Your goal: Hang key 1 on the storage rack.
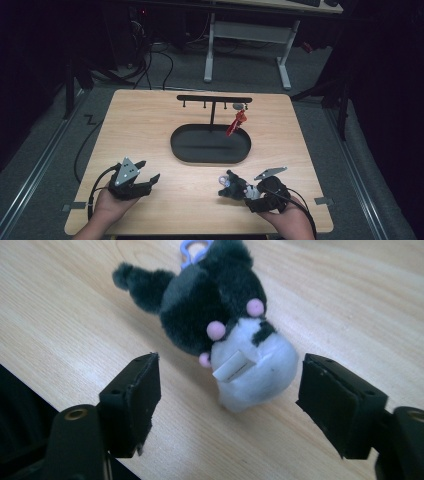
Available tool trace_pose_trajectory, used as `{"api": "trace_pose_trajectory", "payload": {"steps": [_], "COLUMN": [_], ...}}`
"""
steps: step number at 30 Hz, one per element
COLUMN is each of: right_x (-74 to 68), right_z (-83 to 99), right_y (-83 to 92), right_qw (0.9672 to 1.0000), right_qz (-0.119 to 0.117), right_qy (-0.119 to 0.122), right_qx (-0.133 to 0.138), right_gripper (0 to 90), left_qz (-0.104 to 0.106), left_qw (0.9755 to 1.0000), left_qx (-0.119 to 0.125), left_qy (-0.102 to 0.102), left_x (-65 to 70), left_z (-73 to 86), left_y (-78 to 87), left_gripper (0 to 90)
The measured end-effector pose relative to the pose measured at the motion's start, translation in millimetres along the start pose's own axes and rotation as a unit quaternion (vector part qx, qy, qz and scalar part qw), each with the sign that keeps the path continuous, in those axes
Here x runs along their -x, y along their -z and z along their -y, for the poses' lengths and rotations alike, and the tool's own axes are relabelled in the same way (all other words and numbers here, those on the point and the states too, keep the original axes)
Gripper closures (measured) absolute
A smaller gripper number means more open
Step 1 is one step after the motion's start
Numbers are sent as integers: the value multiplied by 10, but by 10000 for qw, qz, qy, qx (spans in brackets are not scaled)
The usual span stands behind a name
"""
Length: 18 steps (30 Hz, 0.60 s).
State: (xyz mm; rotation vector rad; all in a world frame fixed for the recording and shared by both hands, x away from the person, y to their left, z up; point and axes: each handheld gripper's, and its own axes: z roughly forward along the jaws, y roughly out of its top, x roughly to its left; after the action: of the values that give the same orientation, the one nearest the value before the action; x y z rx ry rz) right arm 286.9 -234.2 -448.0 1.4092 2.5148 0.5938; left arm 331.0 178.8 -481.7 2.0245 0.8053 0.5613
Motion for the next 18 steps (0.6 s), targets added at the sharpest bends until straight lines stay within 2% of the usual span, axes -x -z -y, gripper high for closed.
{"api": "trace_pose_trajectory", "payload": {"steps": [3,5,7,10,13,14,18], "right_x": [5,-6,-5,7,30,26,24], "right_z": [-28,-62,-112,-190,-268,-287,-347], "right_y": [-61,-95,-120,-175,-251,-276,-390], "right_qw": [9997,9991,9981,9965,9938,9935,9907], "right_qz": [-5,62,177,245,275,262,214], "right_qy": [25,69,207,279,523,454,560], "right_qx": [-228,-402,-548,-747,-939,-1007,-1221], "right_gripper": [217,211,209,208,209,211,225], "left_qz": [-24,-35,-55,-62,-21,-13,19], "left_qw": [9994,9990,9990,9992,9991,9991,9987], "left_qx": [-354,-446,-429,-362,-392,-408,-496], "left_qy": [23,77,120,133,134,130,67], "left_x": [-41,-71,-94,-106,-112,-111,-114], "left_z": [78,103,105,105,111,117,147], "left_y": [-116,-155,-155,-140,-159,-169,-201], "left_gripper": [325,324,324,336,342,342,341]}}
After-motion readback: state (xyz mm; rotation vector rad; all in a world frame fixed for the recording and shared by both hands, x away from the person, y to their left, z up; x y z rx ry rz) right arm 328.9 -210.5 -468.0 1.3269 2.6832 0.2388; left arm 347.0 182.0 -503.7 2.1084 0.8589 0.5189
